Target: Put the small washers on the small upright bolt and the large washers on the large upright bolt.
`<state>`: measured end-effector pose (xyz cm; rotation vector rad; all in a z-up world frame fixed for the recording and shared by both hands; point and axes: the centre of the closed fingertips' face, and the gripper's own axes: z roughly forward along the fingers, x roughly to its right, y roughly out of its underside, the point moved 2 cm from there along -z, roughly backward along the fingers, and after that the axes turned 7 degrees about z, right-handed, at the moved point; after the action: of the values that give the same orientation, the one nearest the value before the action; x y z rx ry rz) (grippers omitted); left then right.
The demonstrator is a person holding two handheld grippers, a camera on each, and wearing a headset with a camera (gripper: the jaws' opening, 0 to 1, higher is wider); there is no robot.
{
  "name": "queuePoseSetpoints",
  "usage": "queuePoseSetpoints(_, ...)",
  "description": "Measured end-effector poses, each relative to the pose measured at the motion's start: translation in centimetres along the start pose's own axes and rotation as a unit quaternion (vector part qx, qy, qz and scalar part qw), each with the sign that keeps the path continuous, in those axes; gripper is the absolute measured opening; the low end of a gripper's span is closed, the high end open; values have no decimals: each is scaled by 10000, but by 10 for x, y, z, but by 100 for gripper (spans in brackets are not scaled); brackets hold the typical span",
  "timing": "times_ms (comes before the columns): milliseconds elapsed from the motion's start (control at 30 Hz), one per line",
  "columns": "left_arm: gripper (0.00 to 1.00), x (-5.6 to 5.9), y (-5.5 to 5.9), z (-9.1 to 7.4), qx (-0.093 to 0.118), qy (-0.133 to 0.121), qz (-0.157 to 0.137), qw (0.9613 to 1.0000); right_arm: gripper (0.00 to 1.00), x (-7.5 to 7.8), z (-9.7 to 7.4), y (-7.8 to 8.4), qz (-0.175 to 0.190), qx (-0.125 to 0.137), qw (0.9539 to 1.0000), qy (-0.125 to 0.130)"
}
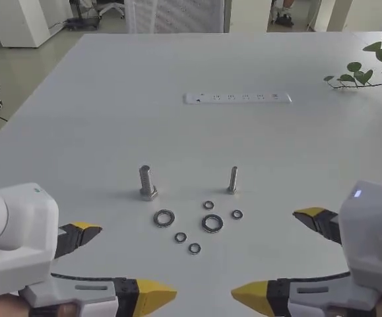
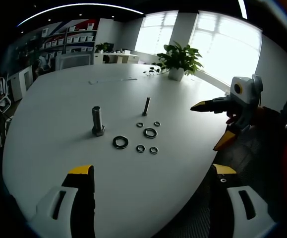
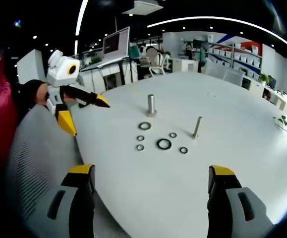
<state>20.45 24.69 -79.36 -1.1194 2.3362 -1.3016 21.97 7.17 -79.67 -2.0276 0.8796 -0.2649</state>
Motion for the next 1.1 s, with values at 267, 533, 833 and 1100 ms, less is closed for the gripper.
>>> queuePoseSetpoints(267, 97, 0, 0, 0, 0, 2, 13, 10000, 95, 1, 0, -1, 20, -1, 10000, 11)
queuePoseSetpoints(533, 97, 0, 0, 0, -9, 15, 19, 10000, 92, 3, -1, 0, 16, -68, 10000, 5)
queuePoseSetpoints(833, 97, -1, -1, 0, 15, 4, 15, 10000, 88, 10, 0, -6, -108, -165, 9998, 3)
queuePoseSetpoints(1100, 96, 1, -1, 0, 9, 22, 20, 10000, 85, 14, 6, -12, -334, -310, 9990, -35)
